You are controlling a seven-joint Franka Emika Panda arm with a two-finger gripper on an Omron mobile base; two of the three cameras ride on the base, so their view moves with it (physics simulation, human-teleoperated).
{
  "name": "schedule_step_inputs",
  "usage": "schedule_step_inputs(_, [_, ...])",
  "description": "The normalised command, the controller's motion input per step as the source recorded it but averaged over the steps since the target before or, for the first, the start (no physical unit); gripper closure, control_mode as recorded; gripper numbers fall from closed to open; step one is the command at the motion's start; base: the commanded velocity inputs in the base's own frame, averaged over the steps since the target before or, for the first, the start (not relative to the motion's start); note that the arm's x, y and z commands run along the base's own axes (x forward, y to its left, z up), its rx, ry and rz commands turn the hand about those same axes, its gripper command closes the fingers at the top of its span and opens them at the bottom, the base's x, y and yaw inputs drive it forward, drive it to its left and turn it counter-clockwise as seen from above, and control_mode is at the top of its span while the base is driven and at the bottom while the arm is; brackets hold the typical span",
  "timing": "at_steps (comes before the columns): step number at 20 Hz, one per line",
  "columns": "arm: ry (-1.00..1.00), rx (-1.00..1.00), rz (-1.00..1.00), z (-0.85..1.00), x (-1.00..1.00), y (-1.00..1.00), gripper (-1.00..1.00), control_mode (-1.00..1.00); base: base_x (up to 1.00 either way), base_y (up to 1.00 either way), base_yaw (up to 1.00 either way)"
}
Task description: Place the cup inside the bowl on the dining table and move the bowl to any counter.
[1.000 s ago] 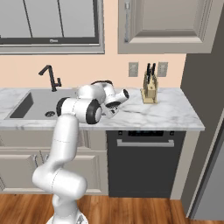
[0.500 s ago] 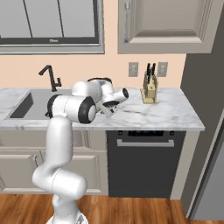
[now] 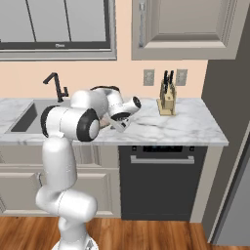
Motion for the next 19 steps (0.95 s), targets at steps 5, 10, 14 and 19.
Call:
schedule_step_inputs(5, [0.00, -0.19, 0.03, 0.29, -0.63, 0.00, -1.00, -1.00, 0.00, 0.00, 0.00])
schedule_step_inputs(10, [0.00, -0.17, 0.04, 0.29, -0.54, 0.00, -1.00, -1.00, 0.00, 0.00, 0.00])
schedule_step_inputs(14, [-0.01, -0.15, 0.00, 0.39, -0.54, 0.00, -1.00, -1.00, 0.00, 0.00, 0.00])
schedule_step_inputs(19, [-0.01, -0.13, 0.00, 0.38, -0.64, 0.00, -1.00, -1.00, 0.00, 0.00, 0.00])
